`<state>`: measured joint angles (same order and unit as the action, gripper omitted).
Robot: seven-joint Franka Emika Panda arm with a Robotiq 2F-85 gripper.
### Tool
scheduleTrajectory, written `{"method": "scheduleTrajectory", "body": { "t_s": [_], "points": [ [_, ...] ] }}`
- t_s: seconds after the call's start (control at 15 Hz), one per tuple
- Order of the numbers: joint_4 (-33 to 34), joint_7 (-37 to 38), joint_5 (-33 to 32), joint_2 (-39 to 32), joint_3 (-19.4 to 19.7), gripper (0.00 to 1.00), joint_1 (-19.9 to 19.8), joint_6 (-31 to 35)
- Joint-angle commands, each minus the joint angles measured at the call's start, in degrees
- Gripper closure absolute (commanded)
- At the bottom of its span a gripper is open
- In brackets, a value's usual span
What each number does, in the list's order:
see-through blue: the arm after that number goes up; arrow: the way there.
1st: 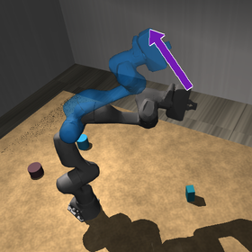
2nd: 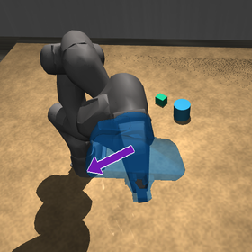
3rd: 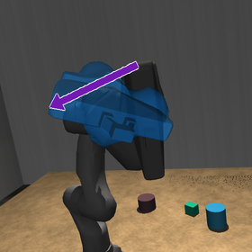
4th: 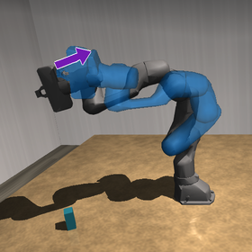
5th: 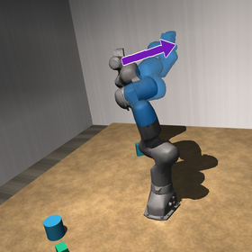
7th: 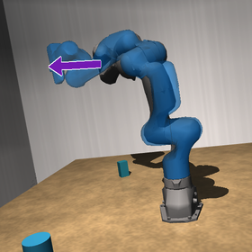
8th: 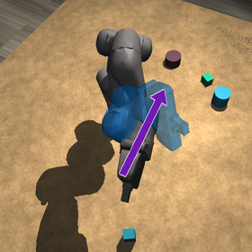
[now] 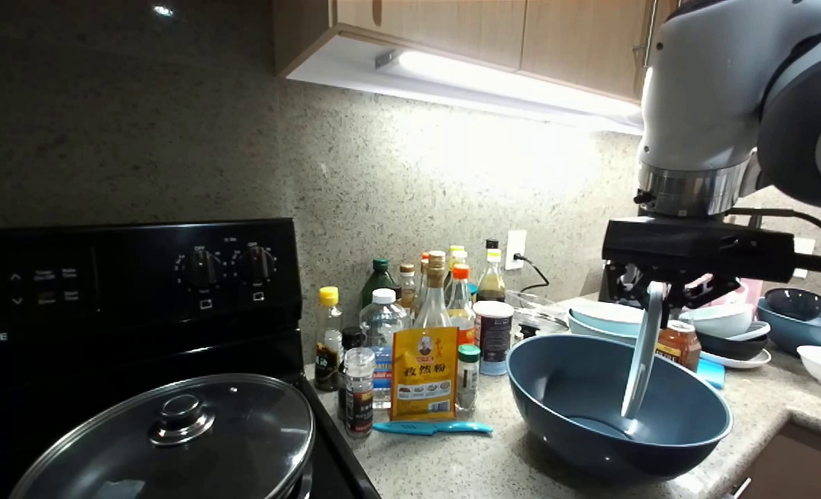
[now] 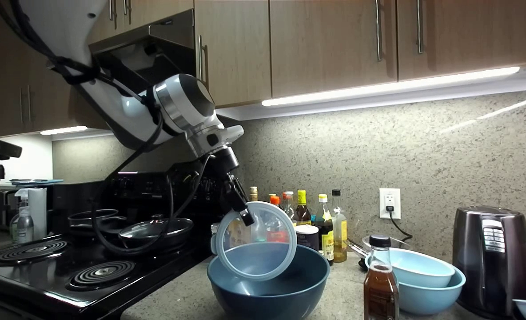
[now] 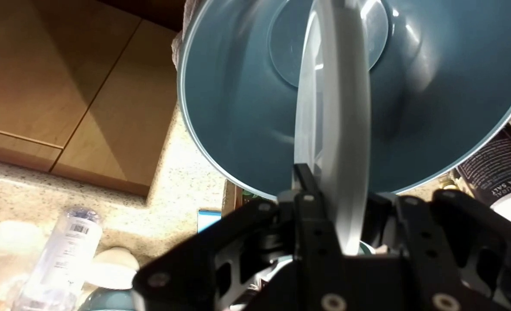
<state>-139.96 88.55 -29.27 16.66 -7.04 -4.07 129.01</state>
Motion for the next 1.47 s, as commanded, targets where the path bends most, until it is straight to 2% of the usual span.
{"method": "scheduleTrajectory", "body": {
  "t_s": [0.0, 0.8, 0.87, 0.93, 1.07, 1.13, 1.2, 1.27, 1.4],
  "points": [
    [0.14, -0.09, 0.10, -0.17, -0.09, 0.95, -0.06, -0.09],
    [0.24, -0.09, 0.09, -0.24, -0.08, 0.95, -0.06, -0.10],
    [0.24, -0.09, 0.09, -0.24, -0.08, 0.70, -0.06, -0.10],
    [0.36, 0.32, -0.22, -0.31, -0.22, 0.69, -0.18, -0.55],
    [0.42, 0.53, -0.12, -0.38, -0.19, 0.57, -0.20, -0.62],
    [0.42, 0.55, -0.33, -0.31, -0.25, 0.90, -0.22, -0.70],
    [0.41, 0.52, -0.39, -0.25, -0.27, 0.91, -0.22, -0.72],
    [0.52, 0.61, -0.29, -0.35, -0.28, 0.49, -0.25, -1.04],
    [0.56, 0.65, -0.38, -0.34, -0.30, 0.51, -0.28, -1.24]
  ]
}}
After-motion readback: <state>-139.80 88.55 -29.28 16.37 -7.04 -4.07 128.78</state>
